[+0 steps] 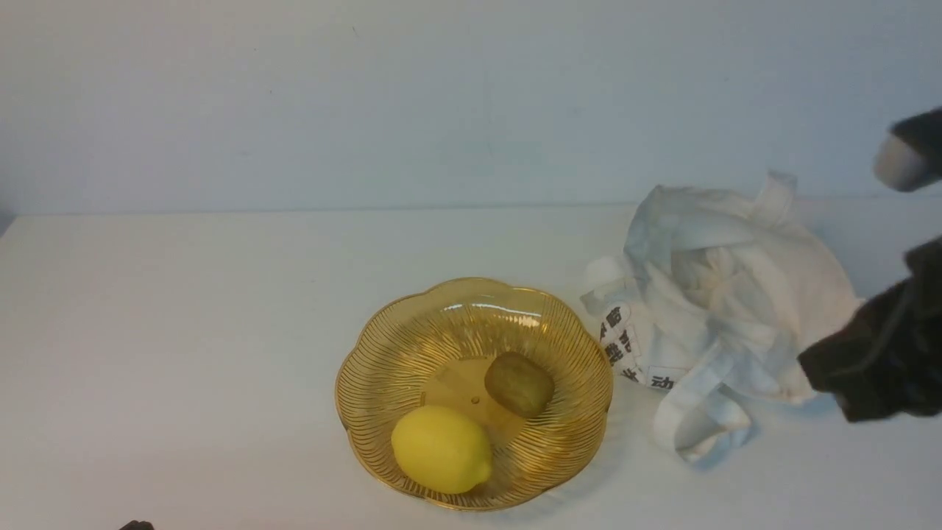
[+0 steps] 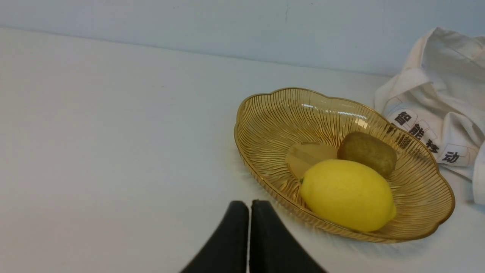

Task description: Take the fruit out of the cloth bag on the white table and place them on a plate.

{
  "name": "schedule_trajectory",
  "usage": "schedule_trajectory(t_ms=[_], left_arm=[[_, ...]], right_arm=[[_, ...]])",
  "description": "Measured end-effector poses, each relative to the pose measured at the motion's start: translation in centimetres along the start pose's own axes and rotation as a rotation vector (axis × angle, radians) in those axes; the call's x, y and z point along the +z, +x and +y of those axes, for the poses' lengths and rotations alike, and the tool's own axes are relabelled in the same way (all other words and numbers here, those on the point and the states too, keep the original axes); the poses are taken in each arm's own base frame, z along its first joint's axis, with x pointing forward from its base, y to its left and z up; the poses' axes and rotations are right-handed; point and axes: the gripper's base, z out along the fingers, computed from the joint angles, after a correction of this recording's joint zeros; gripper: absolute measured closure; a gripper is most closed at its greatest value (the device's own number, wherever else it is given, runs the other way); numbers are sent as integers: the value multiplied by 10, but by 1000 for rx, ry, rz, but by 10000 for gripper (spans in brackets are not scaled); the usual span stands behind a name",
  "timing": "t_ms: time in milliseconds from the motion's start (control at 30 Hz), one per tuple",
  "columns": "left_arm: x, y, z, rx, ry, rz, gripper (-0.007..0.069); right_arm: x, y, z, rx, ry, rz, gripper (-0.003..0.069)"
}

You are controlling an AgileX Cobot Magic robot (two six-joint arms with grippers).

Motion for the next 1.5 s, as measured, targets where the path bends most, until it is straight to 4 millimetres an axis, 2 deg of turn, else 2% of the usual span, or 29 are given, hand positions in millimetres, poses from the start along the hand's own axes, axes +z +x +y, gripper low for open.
schedule_trajectory(t_ms=[33, 100, 167, 200, 300, 433, 1300, 1500], left_arm=[[0, 0, 0, 0, 0, 0, 632], [0, 0, 0, 0, 0, 0, 632], [0, 0, 0, 0, 0, 0, 632], [0, 0, 0, 0, 0, 0, 632], [0, 0, 0, 0, 0, 0, 632], [0, 0, 0, 0, 0, 0, 632], [0, 0, 0, 0, 0, 0, 632], [0, 0, 0, 0, 0, 0, 632]], right_arm=[[2, 4, 0, 2, 4, -15, 673], [-3, 39, 0, 10, 24, -180, 673], [-5, 55, -1, 15, 41, -326, 673], [-1, 72, -2, 20, 51, -391, 673], [7, 105, -5, 26, 81, -577, 673], [10, 124, -7, 29, 99, -702, 673], [13, 129, -7, 32, 97, -701, 673], [21, 146, -8, 15, 110, -717, 673]])
